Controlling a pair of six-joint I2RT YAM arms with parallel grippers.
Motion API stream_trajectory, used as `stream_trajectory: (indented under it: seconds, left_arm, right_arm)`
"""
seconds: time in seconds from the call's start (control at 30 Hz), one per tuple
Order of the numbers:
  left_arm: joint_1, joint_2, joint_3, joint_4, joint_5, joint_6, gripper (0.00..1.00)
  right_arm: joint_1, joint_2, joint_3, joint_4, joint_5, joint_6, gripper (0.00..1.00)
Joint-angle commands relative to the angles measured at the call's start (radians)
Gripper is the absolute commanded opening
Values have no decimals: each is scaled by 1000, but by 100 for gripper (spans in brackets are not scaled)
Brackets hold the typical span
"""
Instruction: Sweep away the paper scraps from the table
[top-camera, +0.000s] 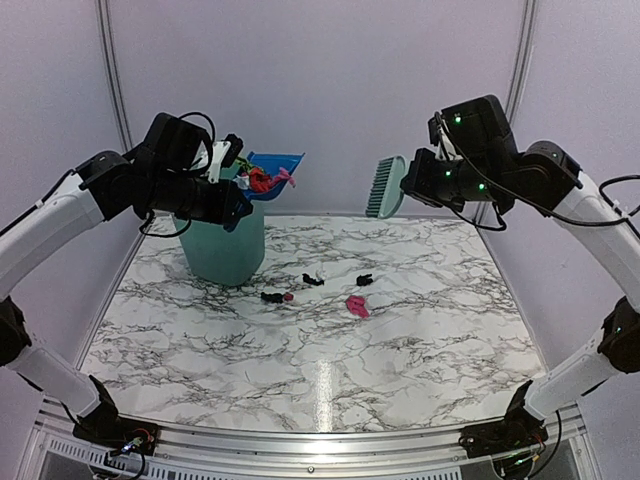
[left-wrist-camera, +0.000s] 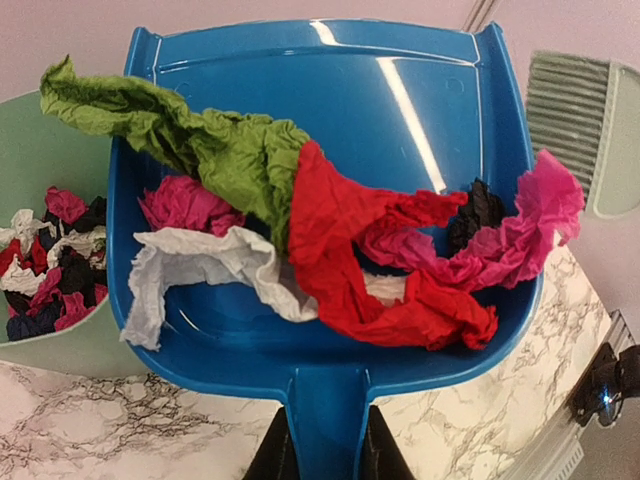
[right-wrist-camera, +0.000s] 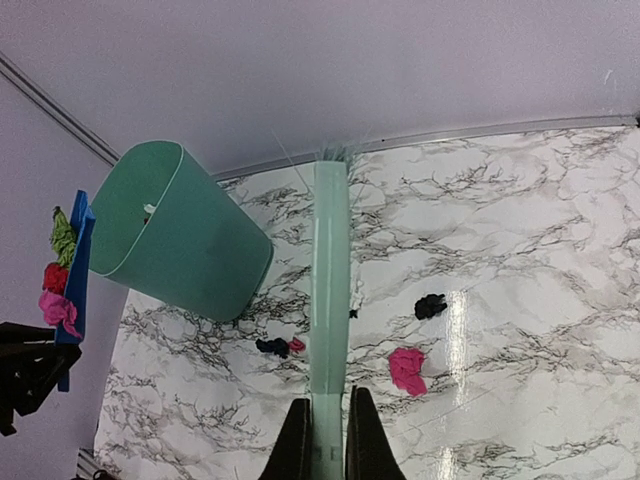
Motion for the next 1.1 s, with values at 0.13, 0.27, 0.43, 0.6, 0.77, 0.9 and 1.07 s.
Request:
stream_trajectory:
  seconds: [0.13, 0.27, 0.43, 0.6, 0.77, 0.9, 1.07]
  left_arm:
    - [128, 110, 149, -19, 139, -91, 0]
    - [191, 155, 214, -18, 199, -162, 0]
    - [244, 203, 272, -16, 280, -251, 0]
    - [288, 227, 313, 18, 340, -352, 0]
    - [330, 238, 321, 79, 421, -480, 0]
    - [370, 231, 274, 163, 497, -604, 0]
    - [399, 195, 158, 345, 572, -770, 0]
  right_arm:
    - [-6, -9, -19, 85, -18, 22, 0]
    - [-6, -13, -34, 94, -30, 27, 0]
    - [-6, -21, -50, 102, -36, 32, 0]
    - [-6, -23, -60, 108, -47, 35, 0]
    - [-6, -18, -69, 107, -54, 51, 0]
    - [-12, -31, -100, 125, -54, 64, 0]
    - [-15, -54, -143, 174, -85, 64, 0]
